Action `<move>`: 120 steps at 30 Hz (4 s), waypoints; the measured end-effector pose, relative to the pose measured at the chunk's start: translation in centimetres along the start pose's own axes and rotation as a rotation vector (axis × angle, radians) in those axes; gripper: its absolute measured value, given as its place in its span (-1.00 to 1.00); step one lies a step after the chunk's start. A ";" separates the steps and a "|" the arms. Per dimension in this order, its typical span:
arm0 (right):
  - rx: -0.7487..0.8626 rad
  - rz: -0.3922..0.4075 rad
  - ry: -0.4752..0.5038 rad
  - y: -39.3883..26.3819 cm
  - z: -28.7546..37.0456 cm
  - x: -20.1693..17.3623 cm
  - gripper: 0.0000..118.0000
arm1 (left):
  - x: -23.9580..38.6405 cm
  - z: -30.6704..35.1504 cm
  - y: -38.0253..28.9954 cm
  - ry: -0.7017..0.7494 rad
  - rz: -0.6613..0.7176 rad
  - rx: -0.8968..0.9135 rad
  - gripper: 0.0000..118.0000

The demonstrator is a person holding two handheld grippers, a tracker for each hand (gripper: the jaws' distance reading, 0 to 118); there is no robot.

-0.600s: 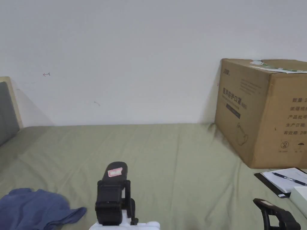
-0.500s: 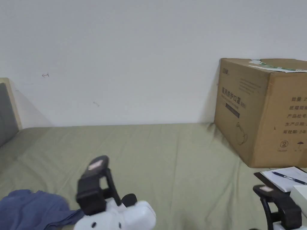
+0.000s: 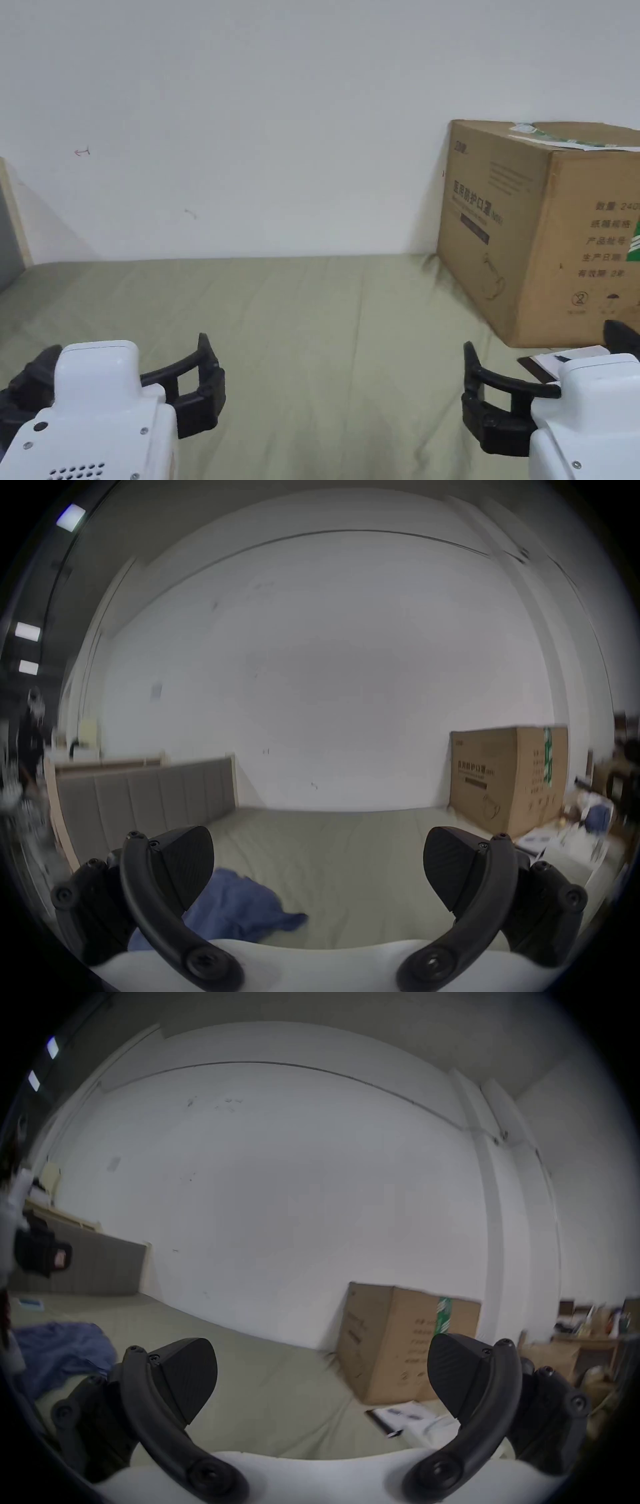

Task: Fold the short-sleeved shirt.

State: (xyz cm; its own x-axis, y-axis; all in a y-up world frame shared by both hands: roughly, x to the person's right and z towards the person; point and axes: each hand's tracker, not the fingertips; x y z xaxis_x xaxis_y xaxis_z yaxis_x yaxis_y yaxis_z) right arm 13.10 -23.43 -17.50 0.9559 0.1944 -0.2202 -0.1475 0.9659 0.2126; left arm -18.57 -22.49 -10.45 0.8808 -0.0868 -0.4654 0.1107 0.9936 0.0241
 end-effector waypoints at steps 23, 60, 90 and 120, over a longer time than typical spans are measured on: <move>-0.108 -0.215 0.022 -0.6 -0.1 1.2 -0.47 | 1.5 0.7 -0.6 -0.110 -0.056 -0.064 -1.00; -0.010 -0.168 0.612 2.9 -3.7 -19.1 -1.00 | -17.5 6.1 -0.8 0.381 -0.022 -0.110 -1.00; -0.525 0.002 0.809 -3.2 -6.9 -18.5 -1.00 | -27.0 -24.2 -25.4 0.027 0.188 -1.184 0.31; -0.344 -0.376 0.362 1.6 -1.3 0.8 -1.00 | 0.0 -15.4 16.3 -0.701 0.146 -0.371 -0.94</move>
State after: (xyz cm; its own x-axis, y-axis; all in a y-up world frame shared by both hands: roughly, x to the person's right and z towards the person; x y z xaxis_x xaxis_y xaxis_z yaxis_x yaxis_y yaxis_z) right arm 13.29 -21.55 -18.59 0.8206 -0.1819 -0.5417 0.0508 0.9675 -0.2479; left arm -23.84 -5.22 -23.68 0.9722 0.1425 0.1857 -0.0795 0.9473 -0.3104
